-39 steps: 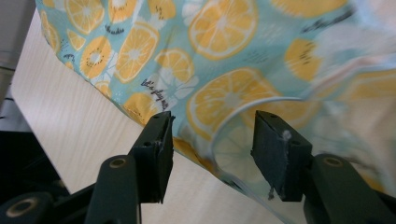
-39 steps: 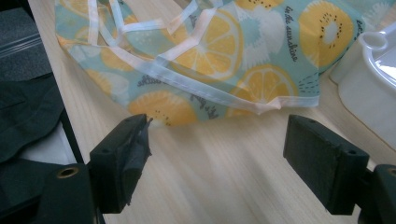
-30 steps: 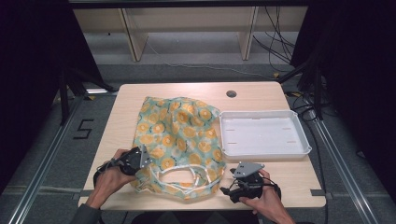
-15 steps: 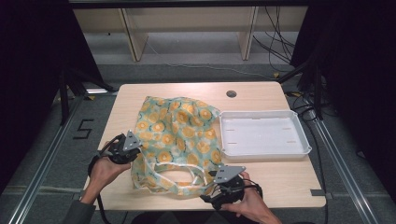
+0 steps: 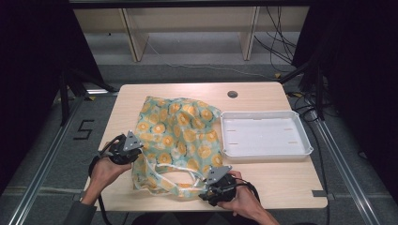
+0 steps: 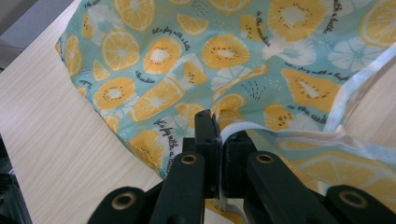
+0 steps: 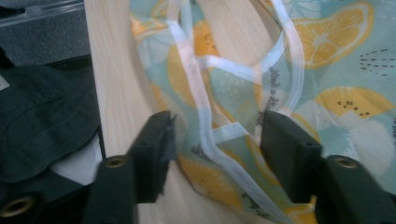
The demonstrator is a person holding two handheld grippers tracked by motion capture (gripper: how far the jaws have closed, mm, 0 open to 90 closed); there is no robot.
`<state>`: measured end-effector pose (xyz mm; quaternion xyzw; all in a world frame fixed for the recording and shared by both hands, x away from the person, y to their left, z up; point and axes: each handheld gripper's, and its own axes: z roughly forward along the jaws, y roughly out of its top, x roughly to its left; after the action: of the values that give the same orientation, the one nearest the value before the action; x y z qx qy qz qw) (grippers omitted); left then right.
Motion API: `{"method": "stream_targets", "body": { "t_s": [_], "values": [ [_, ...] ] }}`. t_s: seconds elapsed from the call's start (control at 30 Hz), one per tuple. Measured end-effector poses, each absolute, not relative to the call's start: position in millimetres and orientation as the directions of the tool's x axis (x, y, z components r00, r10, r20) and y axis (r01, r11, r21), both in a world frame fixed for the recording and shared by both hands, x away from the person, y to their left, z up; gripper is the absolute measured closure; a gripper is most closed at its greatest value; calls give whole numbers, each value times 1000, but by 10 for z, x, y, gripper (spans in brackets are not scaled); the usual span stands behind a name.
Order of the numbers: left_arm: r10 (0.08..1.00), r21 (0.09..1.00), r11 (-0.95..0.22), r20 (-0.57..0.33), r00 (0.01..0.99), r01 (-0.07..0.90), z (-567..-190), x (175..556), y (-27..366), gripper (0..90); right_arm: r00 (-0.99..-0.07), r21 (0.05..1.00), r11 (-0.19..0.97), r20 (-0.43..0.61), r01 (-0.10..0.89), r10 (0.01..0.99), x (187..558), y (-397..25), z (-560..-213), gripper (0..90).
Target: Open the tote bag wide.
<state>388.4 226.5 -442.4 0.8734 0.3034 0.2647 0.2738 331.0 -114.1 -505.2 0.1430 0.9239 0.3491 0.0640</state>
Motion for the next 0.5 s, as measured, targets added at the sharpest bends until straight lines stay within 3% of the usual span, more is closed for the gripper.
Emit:
{"method": "stream_targets", "body": {
  "t_s": [0.1, 0.23, 0.5],
  "values": [
    [681, 636, -663, 295, 670, 394, -4425, 3874, 2314, 874, -957, 657, 720, 6, 223, 291, 3281, -1187, -5016, 758],
    [690, 639, -657, 298, 660, 399, -4438, 3885, 2360, 876, -965, 671, 712, 19, 207, 263, 3249, -1274, -4939, 890],
    [694, 630, -656, 286, 661, 416, -4473, 3894, 2428, 880, -962, 753, 642, -42, 147, 270, 3240, -1433, -4626, 900]
  ]
}}
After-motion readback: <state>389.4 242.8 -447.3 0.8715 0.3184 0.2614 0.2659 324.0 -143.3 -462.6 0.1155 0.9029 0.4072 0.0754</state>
